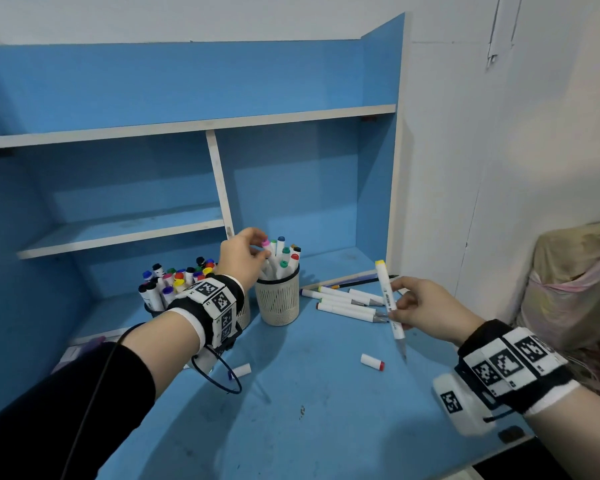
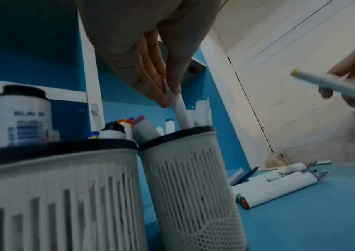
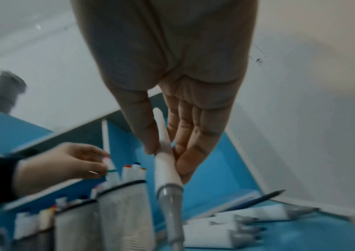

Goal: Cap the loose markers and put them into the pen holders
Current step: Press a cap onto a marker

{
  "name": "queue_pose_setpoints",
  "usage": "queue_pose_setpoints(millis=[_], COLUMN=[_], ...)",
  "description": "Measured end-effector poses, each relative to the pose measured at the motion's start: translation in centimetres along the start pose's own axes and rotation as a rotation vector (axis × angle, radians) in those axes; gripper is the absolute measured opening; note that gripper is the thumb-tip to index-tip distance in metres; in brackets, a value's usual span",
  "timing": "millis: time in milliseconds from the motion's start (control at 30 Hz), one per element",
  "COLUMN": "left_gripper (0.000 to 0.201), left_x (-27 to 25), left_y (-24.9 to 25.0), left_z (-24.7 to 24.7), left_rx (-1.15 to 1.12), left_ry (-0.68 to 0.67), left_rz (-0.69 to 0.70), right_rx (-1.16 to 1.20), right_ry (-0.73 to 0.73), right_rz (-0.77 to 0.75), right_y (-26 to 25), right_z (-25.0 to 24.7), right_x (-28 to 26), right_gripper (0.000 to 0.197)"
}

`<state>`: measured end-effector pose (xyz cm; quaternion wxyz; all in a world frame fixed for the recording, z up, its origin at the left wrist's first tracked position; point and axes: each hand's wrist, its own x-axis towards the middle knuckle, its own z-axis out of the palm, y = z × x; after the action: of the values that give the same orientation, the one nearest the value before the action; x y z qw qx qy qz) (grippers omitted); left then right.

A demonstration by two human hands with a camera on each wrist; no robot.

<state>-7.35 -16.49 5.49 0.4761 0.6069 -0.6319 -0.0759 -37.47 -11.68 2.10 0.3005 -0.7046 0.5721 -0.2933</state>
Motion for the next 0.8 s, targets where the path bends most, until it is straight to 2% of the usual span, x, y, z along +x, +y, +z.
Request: queue_pose_setpoints(millis=[200, 333, 433, 500, 600, 700, 800], left_gripper=[0.020, 0.023, 0.024, 0.021, 0.020, 0.035, 0.049], left_x=[-0.6, -1.6, -3.3, -4.7, -6.4, -7.6, -8.3], left_y=[-0.3, -0.6, -1.2, -2.1, -4.6, -8.1, -10.6], left_z=[0.1, -1.3, -3.3, -4.7, -6.4, -7.4, -8.2], left_rx=[0.212, 0.210, 0.237, 0.268, 0.422, 0.619, 0.697], left_ry=[-0.181, -0.224, -0.216, -0.269, -0.431, -0.639, -0.732], left_rz=[0.023, 0.044, 0.122, 0.135, 0.087, -0.035, -0.152], right_rx=[0.227, 0.294, 0.361, 0.399, 0.455, 0.540, 0.588], right_ry=[-0.044, -0.029, 0.007, 0.021, 0.034, 0.045, 0.023], right_rz=[-0.086, -0.114, -0.122, -0.126, -0.130, -0.134, -0.133], right_y=[-3.2, -4.4, -4.7, -4.8, -5.3, -6.0, -6.5], right_z=[1.3, 1.6, 1.7, 1.7, 2.1, 3.0, 4.0], right_x=[-2.5, -3.7, -4.5, -5.0, -5.4, -5.9, -6.4], right_gripper=[0.032, 0.033, 0.031, 0.031, 0.032, 0.031, 0.032])
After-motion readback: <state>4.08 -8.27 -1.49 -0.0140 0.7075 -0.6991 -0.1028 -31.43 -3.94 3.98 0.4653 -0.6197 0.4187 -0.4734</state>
